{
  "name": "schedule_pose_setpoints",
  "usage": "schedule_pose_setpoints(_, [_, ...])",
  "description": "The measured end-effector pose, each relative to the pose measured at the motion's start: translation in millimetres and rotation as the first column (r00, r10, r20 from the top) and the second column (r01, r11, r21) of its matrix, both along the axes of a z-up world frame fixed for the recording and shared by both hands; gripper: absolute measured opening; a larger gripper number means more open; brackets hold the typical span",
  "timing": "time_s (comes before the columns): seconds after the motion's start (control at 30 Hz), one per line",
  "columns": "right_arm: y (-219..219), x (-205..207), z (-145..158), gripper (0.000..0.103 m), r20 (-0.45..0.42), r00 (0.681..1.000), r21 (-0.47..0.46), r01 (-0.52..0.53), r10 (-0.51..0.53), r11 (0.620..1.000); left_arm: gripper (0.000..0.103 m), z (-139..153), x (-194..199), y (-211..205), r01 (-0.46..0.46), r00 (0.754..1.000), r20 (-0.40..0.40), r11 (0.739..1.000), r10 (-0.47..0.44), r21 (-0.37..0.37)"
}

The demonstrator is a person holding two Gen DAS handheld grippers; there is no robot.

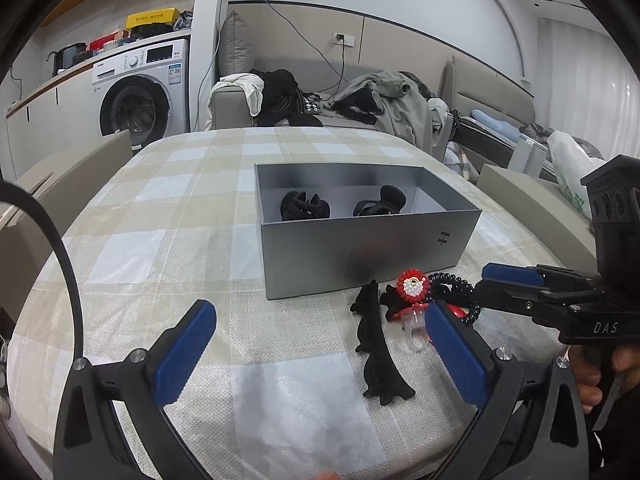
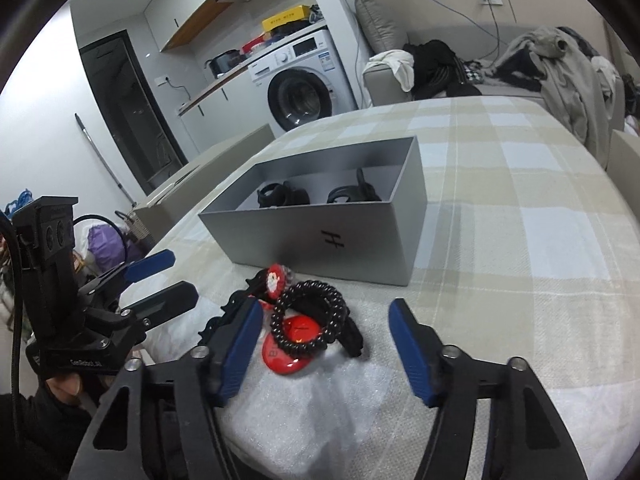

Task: Organize jewelry
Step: 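Grasp a second black bead bracelet with the right tool, then lift the bracelet with the right tool while the left tool grasps a black hair clip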

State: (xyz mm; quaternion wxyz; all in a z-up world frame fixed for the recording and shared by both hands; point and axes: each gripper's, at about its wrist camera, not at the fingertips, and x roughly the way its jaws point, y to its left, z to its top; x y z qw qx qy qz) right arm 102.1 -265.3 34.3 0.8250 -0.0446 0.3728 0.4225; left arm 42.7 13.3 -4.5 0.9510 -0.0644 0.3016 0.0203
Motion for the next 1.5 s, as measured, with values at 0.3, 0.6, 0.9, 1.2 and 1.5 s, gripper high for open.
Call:
schedule_pose_setpoints(0.3, [8.2,-8.0,-5.1,0.050,-0.001,0.999,-0.020,-0.035,0.035,0.999,0.102,-4.8,-1.4,-2.5,0.011,1.000,-0.020,1.000,-0.012,-0.006])
schedule_pose_setpoints(0.6, [15.8,4.6,-9.2,0.032,0.000,1.000,-0.055,-0.008,0.008,0.998,0.102,-7.2,-0.2,-6.1,0.024,0.999,-0.031,1.000,-0.024,0.004])
schedule_pose_setpoints(0.9, [11.0,4.6,-7.3,0.010,-0.014,1.000,-0.027,-0.011,0.011,1.000,0.102,-6.9,0.0,-5.5,0.026,0.999,-0.036,1.000,-0.025,0.002])
schedule_pose_setpoints(1.2, [9.4,-0.2,-4.1,0.009,-0.006,1.000,0.006,-0.014,0.014,1.000,0.102,-8.4,1.6,-6.5,0.034,0.998,-0.046,0.999,-0.034,0.001])
schedule_pose_setpoints(1.5, [-4.1,-8.3,15.7,0.008,0.044,0.999,0.143,-0.028,0.022,0.989,0.101,-15.5,6.4,-11.9,0.047,0.995,-0.088,0.999,-0.046,0.017])
